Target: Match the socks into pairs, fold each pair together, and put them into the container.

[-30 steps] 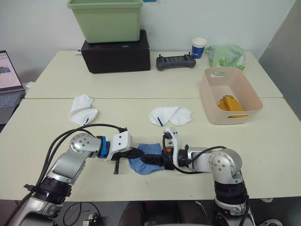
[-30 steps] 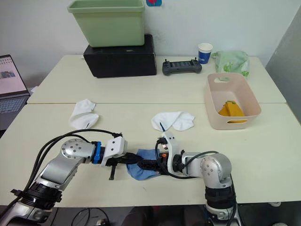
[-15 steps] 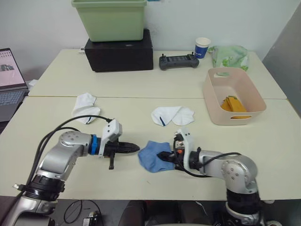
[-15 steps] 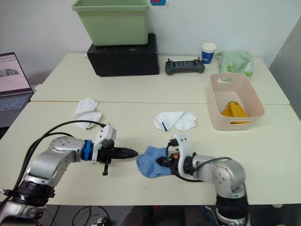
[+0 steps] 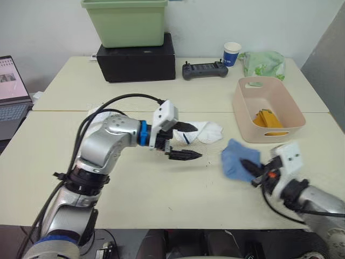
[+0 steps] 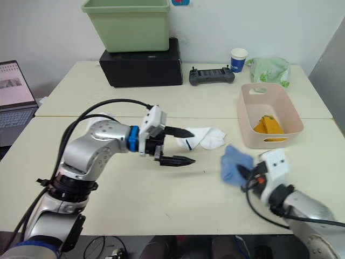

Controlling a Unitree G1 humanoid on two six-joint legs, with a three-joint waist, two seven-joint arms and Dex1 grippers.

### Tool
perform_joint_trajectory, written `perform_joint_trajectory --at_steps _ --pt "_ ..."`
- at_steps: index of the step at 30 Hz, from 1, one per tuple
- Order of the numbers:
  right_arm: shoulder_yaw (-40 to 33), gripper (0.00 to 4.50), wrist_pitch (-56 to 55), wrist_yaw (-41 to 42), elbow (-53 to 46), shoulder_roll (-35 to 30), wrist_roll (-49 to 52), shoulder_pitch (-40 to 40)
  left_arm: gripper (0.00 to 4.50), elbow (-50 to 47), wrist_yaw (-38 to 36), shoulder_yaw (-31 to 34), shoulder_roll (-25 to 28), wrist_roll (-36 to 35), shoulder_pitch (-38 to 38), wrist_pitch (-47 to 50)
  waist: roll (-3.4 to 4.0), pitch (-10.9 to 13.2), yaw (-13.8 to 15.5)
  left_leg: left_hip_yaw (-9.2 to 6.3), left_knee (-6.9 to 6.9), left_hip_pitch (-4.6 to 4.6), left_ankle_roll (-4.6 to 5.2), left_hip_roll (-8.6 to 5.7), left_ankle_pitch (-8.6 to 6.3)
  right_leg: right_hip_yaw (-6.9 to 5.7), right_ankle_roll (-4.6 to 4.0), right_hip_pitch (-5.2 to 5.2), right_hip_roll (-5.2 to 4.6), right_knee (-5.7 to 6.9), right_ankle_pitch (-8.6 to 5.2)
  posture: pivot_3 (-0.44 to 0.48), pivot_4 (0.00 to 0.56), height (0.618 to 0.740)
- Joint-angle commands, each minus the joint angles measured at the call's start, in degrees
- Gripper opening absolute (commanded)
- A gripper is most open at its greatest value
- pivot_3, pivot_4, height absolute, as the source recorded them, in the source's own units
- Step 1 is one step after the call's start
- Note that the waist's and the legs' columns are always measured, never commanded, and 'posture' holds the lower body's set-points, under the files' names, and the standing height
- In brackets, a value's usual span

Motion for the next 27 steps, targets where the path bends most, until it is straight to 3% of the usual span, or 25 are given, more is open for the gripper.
perform_joint_trajectory --at_steps 1,5,13,20,27 --pt "-5.6 0.00 -6.8 1.0 -2.4 -6.7 -7.3 0.0 4.49 0.1 0.1 -1.0 -0.8 0.7 -1.5 -0.5 -0.03 0.0 -0.1 0.00 -0.02 0.00 0.00 0.02 0.00 0.00 0.00 -0.01 0.04 -0.02 0.00 0.000 0.150 0.725" --pt "-3.7 0.00 -18.2 3.8 7.3 -17.8 -19.4 -1.1 4.49 1.0 -0.6 -1.0 -2.0 0.2 -3.1 -0.7 -0.14 0.2 0.0 -0.02 -0.05 -0.03 -0.02 0.09 0.01 -0.01 0.00 -0.01 0.17 -0.07 0.00 0.000 0.150 0.725" --pt "14.1 0.00 -47.8 8.0 35.0 -34.1 -42.3 -10.4 4.49 0.4 -1.1 -1.4 -4.1 -0.9 -4.0 -0.8 -0.24 0.3 0.2 0.12 0.05 0.00 -0.12 0.01 0.07 0.08 -0.01 0.05 0.14 -0.09 0.00 0.000 0.150 0.725" --pt "31.3 0.00 -64.9 15.1 62.1 -32.2 -53.0 -34.3 4.49 -0.3 0.3 -0.1 -5.4 -1.8 -4.9 0.1 -0.19 0.5 0.0 0.15 0.07 -0.02 -0.24 0.04 0.14 0.07 -0.02 0.02 0.00 -0.08 0.01 0.000 0.150 0.725" --pt "38.6 0.00 -70.1 25.5 76.9 -28.7 -57.0 -47.2 4.49 -1.2 2.1 0.2 -5.8 -2.3 -4.6 0.4 -0.16 0.5 0.5 0.17 0.08 -0.14 -0.25 0.06 0.15 0.05 -0.02 -0.08 -0.03 -0.11 0.01 0.000 0.150 0.725"
